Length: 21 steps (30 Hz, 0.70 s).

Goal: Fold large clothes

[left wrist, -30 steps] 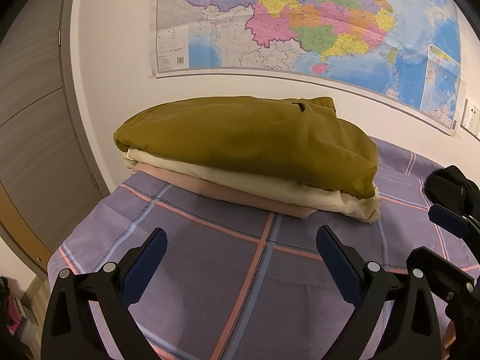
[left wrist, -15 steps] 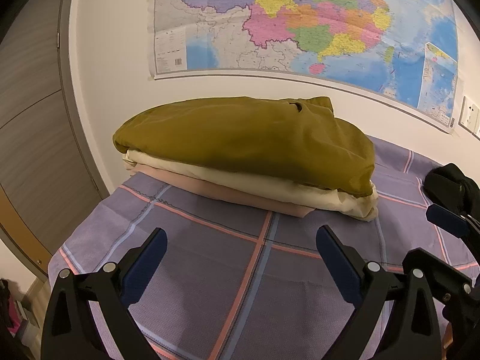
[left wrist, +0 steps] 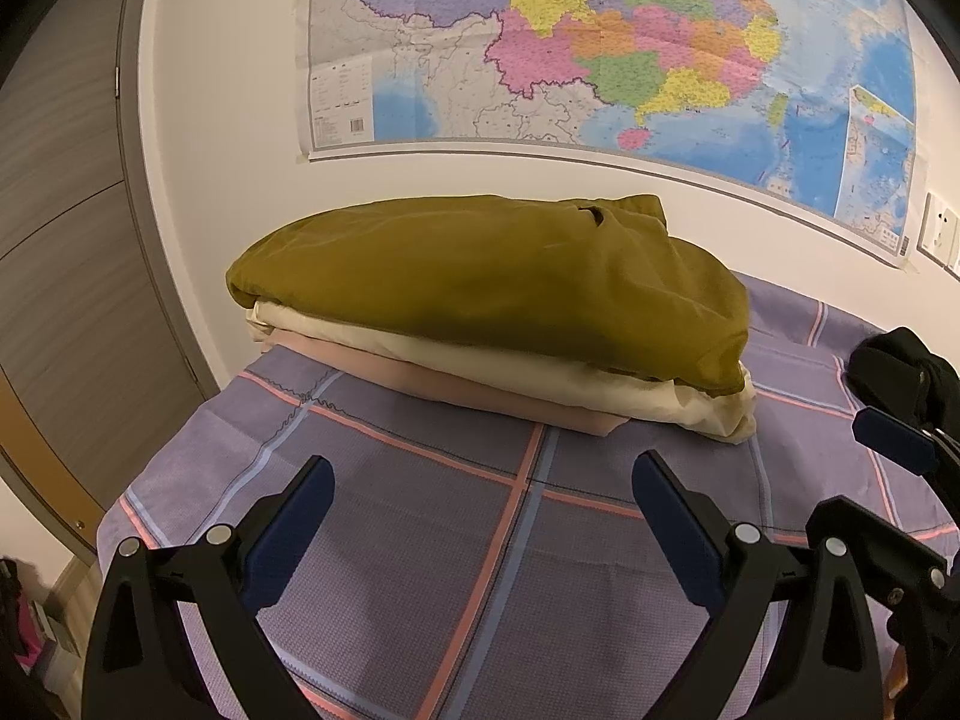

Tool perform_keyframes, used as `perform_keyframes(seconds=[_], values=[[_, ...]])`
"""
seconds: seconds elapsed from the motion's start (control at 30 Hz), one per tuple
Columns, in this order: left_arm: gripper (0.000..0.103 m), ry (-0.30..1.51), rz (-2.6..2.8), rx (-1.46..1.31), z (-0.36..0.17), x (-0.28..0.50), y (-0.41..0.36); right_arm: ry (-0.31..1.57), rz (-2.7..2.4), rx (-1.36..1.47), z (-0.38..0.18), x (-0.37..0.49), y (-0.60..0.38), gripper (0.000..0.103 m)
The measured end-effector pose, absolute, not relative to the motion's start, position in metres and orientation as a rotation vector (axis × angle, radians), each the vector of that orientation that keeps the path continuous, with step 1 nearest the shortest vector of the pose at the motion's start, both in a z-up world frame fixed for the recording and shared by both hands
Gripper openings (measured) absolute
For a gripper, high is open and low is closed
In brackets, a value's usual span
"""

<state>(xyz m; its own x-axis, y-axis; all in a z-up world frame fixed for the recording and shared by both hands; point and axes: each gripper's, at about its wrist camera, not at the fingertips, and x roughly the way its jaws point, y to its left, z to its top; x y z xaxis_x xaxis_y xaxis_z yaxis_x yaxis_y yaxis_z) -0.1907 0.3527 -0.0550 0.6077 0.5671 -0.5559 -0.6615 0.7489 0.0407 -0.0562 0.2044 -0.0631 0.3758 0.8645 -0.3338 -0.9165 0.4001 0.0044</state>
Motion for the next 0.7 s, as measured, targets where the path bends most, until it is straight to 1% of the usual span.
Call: perform_keyframes(seconds=[0.7], values=[[0.096, 0.588, 0.709, -0.176, -0.0573, -0.1875, 0.3515, 0.317, 1.145, -0.181, -0.0644, -0.0539, 0.2048, 0.097]])
